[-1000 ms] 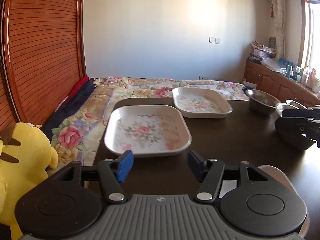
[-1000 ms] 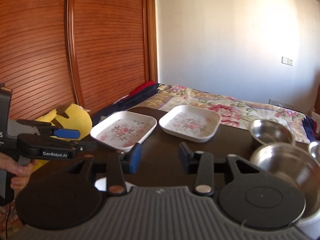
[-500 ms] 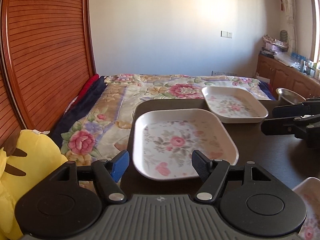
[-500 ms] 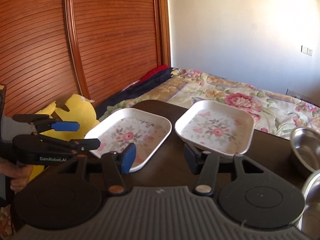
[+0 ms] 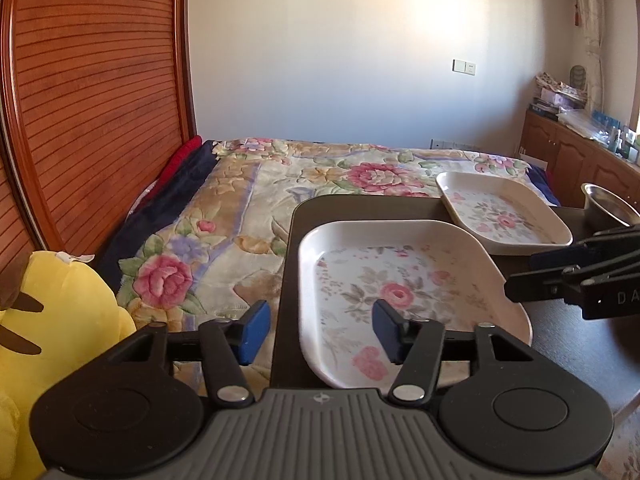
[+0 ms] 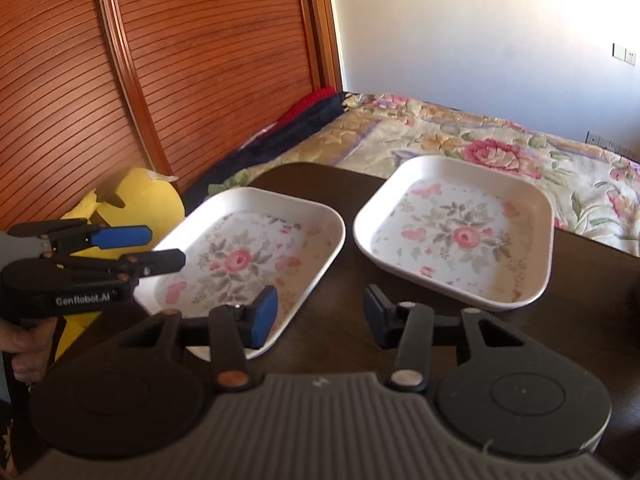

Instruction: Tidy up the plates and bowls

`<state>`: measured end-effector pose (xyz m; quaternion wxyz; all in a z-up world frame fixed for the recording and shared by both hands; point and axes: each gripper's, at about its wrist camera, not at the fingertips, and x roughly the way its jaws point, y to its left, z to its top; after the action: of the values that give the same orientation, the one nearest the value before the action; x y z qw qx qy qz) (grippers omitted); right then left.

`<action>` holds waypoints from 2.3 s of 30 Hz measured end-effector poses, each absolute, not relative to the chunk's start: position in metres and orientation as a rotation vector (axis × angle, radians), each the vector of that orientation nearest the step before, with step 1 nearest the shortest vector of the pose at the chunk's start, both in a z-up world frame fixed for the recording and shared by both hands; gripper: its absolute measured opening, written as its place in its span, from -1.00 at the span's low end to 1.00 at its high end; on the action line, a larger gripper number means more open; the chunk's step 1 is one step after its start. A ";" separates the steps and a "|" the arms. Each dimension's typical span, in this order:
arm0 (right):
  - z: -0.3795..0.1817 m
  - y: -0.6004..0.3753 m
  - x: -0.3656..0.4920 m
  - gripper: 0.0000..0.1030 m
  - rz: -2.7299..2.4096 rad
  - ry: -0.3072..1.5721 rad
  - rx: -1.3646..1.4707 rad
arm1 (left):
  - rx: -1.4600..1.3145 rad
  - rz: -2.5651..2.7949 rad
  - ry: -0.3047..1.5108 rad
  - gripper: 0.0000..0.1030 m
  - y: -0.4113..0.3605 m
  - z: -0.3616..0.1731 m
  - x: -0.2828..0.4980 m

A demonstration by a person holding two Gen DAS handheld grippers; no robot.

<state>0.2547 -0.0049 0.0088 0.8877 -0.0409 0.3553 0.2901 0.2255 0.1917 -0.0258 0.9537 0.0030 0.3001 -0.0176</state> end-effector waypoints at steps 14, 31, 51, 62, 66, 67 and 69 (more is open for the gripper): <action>0.001 0.005 0.271 -0.51 0.630 0.795 -0.067 | -0.028 -0.037 0.639 -0.64 0.204 -0.032 0.241; -0.003 0.008 0.274 -0.67 0.653 0.825 -0.040 | -0.046 -0.056 0.646 -0.71 0.204 -0.036 0.241; 0.023 -0.012 0.251 -0.70 0.671 0.791 -0.018 | -0.065 -0.080 0.622 -0.75 0.188 -0.006 0.201; 0.042 -0.030 0.222 -0.70 0.677 0.753 -0.021 | -0.050 -0.090 0.588 -0.74 0.173 0.013 0.167; 0.048 -0.038 0.213 -0.70 0.674 0.742 -0.023 | -0.047 -0.099 0.577 -0.74 0.166 0.018 0.154; 0.050 -0.040 0.210 -0.70 0.672 0.739 -0.022 | -0.046 -0.102 0.575 -0.74 0.164 0.019 0.152; 0.052 -0.045 0.204 -0.70 0.668 0.733 -0.021 | -0.045 -0.106 0.570 -0.74 0.159 0.022 0.146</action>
<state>0.2045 -0.0448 0.0524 0.8795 -0.0102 0.3518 0.3202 0.1459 0.1592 0.0217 0.9581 -0.0221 0.2809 -0.0524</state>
